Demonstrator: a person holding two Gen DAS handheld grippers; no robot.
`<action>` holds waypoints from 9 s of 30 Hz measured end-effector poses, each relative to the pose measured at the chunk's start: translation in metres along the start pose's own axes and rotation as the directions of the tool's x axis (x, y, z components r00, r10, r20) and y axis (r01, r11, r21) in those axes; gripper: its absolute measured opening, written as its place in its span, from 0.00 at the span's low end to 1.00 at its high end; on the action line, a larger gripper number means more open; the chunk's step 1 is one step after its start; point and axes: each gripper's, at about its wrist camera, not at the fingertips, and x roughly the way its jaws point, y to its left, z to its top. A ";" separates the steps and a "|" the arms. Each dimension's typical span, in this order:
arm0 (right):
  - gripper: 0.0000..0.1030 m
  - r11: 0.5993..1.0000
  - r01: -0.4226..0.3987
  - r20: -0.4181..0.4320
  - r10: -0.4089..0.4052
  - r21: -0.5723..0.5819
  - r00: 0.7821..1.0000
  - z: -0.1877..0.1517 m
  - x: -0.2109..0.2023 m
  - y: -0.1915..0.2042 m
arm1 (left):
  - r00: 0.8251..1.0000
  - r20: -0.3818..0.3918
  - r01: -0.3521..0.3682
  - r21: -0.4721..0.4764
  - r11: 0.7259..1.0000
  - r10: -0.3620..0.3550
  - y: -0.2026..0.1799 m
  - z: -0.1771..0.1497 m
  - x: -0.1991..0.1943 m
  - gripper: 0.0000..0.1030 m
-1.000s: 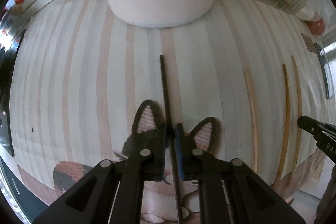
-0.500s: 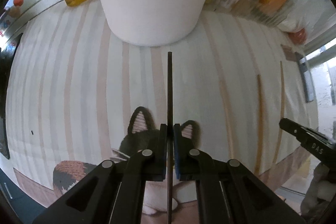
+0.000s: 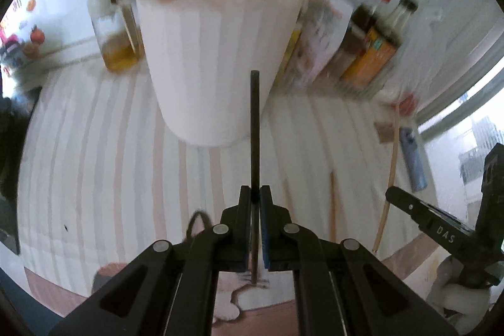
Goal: Organize utensils
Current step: 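Carry both chopsticks up over the cream holder, then lower both held chopsticks into the holder slots, then open both tools, releasing the chopsticks into the holder, then grasp a light chopstick on the mat with the left tool while the right tool grasps another, then lift both light chopsticks off the mat toward the cream holder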
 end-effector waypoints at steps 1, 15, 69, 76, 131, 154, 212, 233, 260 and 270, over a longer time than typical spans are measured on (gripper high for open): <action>0.06 1.000 -0.005 0.015 0.005 -0.001 1.000 0.004 -0.004 0.002 | 1.000 0.012 0.004 0.005 1.000 -0.004 -0.002 0.005 -0.004 0.03; 0.06 0.995 -0.079 0.215 0.092 -0.066 0.972 0.066 -0.072 0.047 | 0.974 0.222 0.039 0.051 0.998 -0.050 -0.028 0.071 -0.067 0.02; 0.06 0.973 -0.123 0.647 0.223 -0.197 0.729 0.154 -0.036 0.190 | 0.942 0.333 -0.078 0.067 0.995 0.051 0.022 0.227 -0.088 0.02; 0.06 0.971 -0.122 0.658 0.230 -0.206 0.717 0.145 -0.032 0.186 | 0.950 0.311 -0.050 0.050 0.998 0.032 0.032 0.225 -0.078 0.02; 0.63 0.979 0.197 0.034 -0.195 -0.049 0.980 0.030 -0.010 0.006 | 0.968 -0.027 -0.249 0.028 0.968 0.250 0.019 0.002 0.045 1.00; 0.07 0.911 0.346 -0.177 -0.387 -0.227 0.905 -0.035 0.065 -0.043 | 0.938 -0.186 -0.269 0.139 0.953 0.292 -0.052 -0.045 0.118 1.00; 0.07 0.964 0.185 -0.316 -0.240 -0.193 0.918 -0.026 0.085 -0.009 | 0.943 -0.240 -0.217 0.076 0.973 0.229 -0.004 -0.059 0.122 0.05; 0.07 0.997 0.063 -0.093 -0.067 -0.042 0.993 -0.026 0.039 -0.019 | 0.987 -0.083 -0.131 0.065 0.989 0.136 -0.022 -0.041 0.056 0.04; 0.06 0.997 -0.023 0.273 0.040 -0.068 0.961 0.020 -0.056 0.025 | 0.987 0.157 -0.061 0.103 0.993 0.045 -0.059 0.020 -0.023 0.04; 0.06 0.995 -0.045 0.352 0.073 -0.086 0.933 0.049 -0.084 0.039 | 0.970 0.245 -0.034 0.111 0.993 0.006 -0.070 0.052 -0.055 0.04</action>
